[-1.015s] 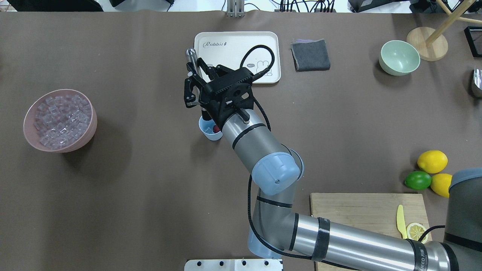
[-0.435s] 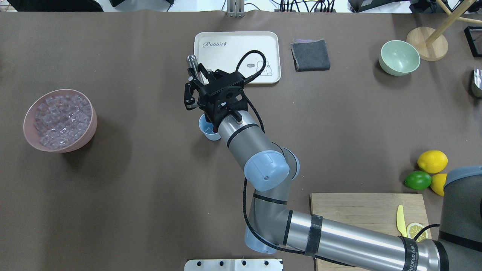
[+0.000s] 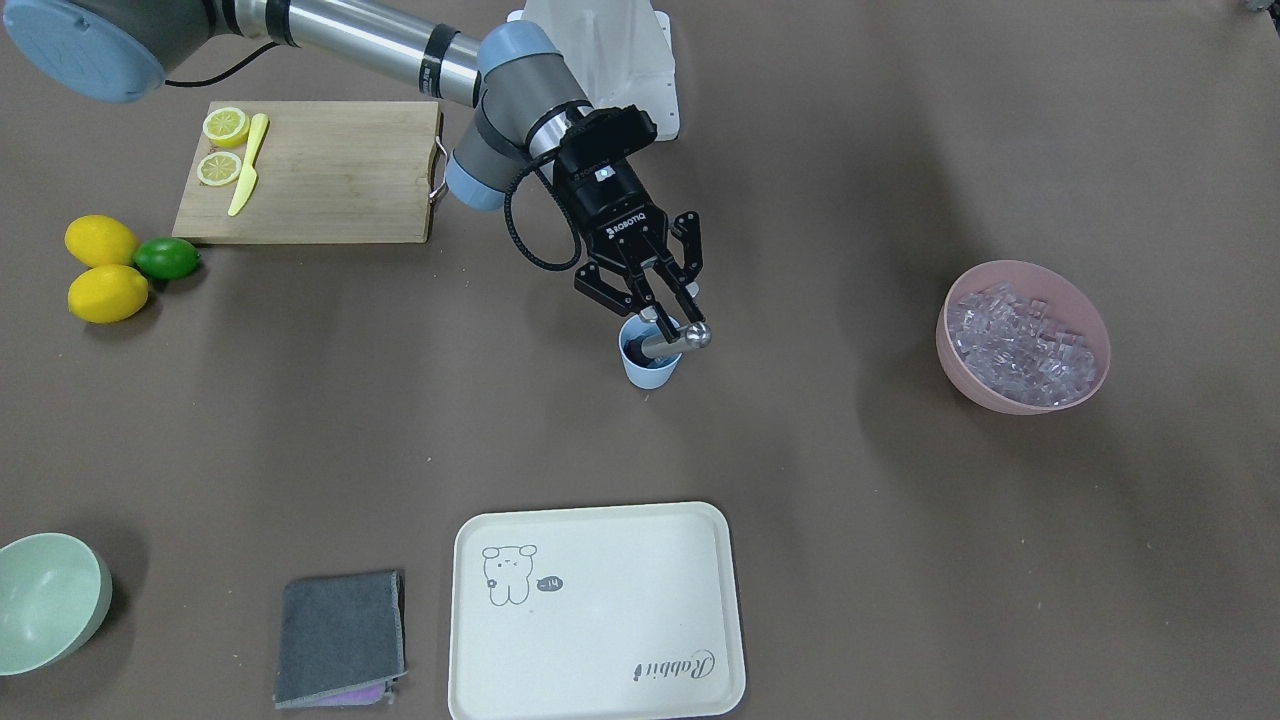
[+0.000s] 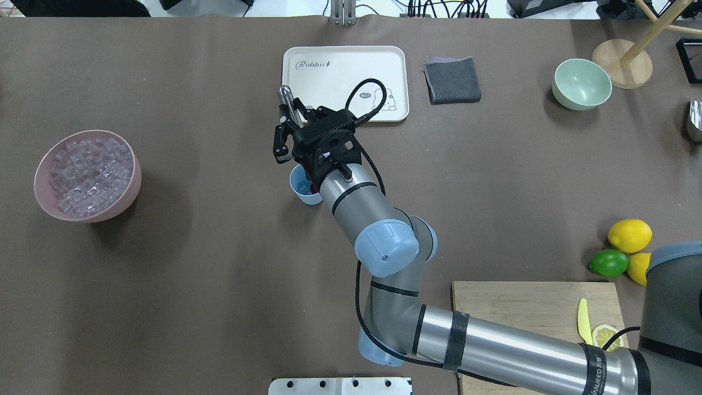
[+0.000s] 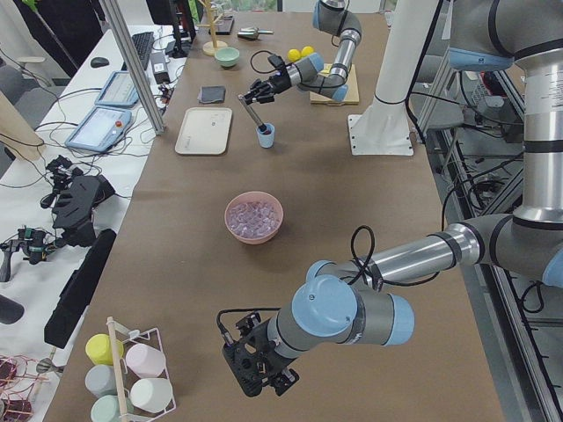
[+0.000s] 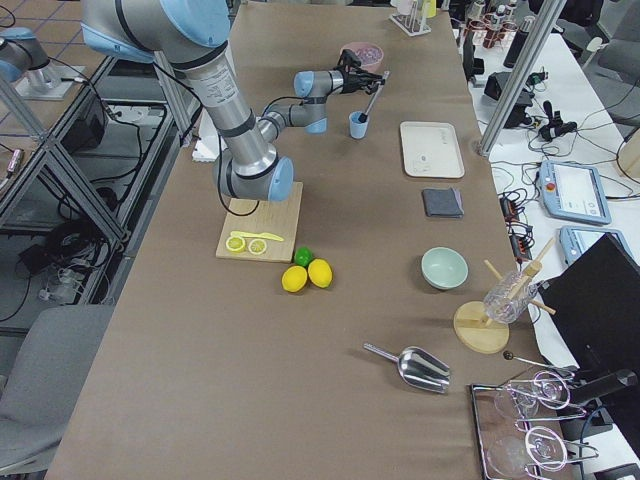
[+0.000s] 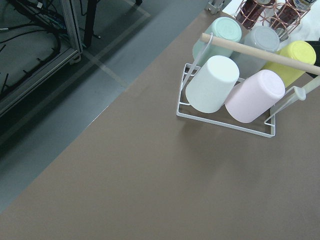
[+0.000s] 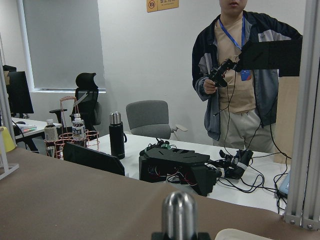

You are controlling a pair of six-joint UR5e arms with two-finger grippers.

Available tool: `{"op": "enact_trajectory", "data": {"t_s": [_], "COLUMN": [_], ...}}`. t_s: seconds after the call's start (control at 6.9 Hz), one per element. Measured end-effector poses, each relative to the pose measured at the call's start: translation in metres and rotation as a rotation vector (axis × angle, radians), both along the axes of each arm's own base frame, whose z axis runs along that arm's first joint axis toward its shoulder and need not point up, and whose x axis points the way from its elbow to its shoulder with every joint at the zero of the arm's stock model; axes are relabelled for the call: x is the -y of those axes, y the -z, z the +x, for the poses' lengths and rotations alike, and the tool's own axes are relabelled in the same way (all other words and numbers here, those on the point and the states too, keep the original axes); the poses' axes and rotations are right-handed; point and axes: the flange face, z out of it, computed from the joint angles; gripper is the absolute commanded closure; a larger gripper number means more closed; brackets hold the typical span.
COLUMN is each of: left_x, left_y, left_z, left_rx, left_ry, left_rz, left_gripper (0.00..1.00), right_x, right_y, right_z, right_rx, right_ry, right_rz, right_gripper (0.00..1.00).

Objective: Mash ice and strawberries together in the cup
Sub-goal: 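Lift the muddler out of the cup and carry it past the green bowl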

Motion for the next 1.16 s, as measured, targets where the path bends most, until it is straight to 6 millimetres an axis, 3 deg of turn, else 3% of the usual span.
{"op": "enact_trajectory", "data": {"t_s": [0.72, 1.16], "left_x": [0.002, 0.0013], "left_y": [-0.0019, -0.0028], "left_z": [-0.0005, -0.0002], "left_rx": [-0.002, -0.003], "left_ry": [-0.001, -0.001], "left_rz": [-0.002, -0.003], "left_gripper": [0.02, 0.02], "right_x": [0.0057, 0.011], "right_y": [-0.0084, 0.0002], "right_z": [-0.004, 0.0025], "right_rx": [-0.022, -0.008], "right_ry": [-0.006, -0.015], "right_rz": [-0.008, -0.002], "right_gripper": [1.0, 1.0]}}
